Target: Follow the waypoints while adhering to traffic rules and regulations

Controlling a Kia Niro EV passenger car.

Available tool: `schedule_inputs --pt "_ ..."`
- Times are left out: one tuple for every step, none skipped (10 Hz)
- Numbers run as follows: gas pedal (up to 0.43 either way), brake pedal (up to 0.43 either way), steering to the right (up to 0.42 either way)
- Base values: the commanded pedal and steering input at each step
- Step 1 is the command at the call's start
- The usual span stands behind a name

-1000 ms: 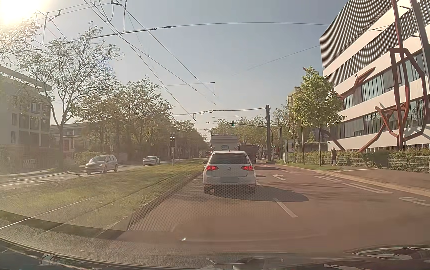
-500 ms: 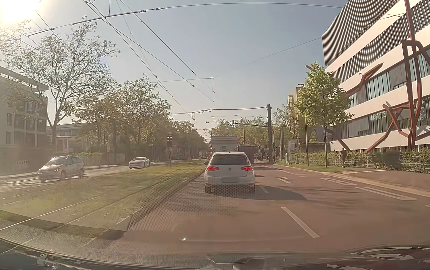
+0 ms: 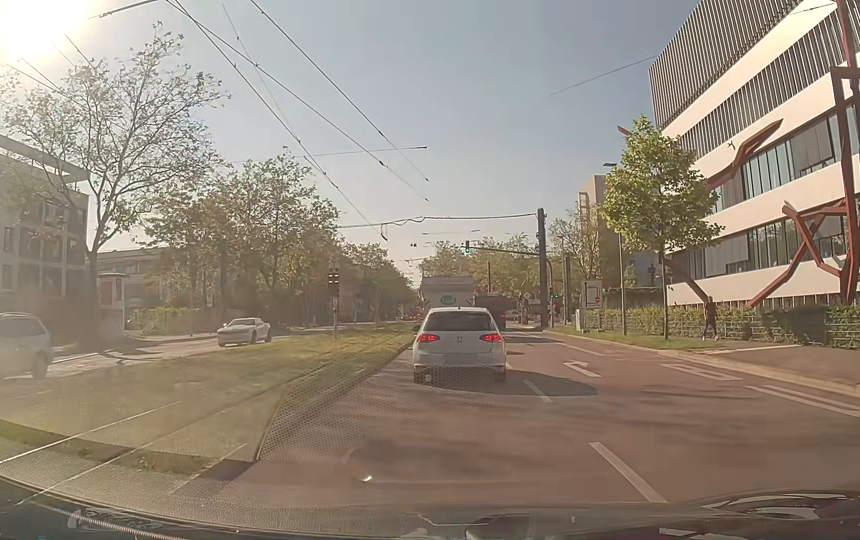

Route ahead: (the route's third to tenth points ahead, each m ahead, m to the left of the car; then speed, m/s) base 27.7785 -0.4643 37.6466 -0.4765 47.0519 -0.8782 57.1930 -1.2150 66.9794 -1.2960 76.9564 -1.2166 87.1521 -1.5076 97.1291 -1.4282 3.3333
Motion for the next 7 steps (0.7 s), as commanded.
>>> schedule_inputs --pt "0.157 0.000 -0.001" --pt "0.169 0.000 -0.001" --pt "0.169 0.000 0.000" --pt "0.177 0.000 -0.001" --pt "0.177 0.000 -0.001" --pt "0.177 0.000 -0.001" --pt "0.177 0.000 -0.001"
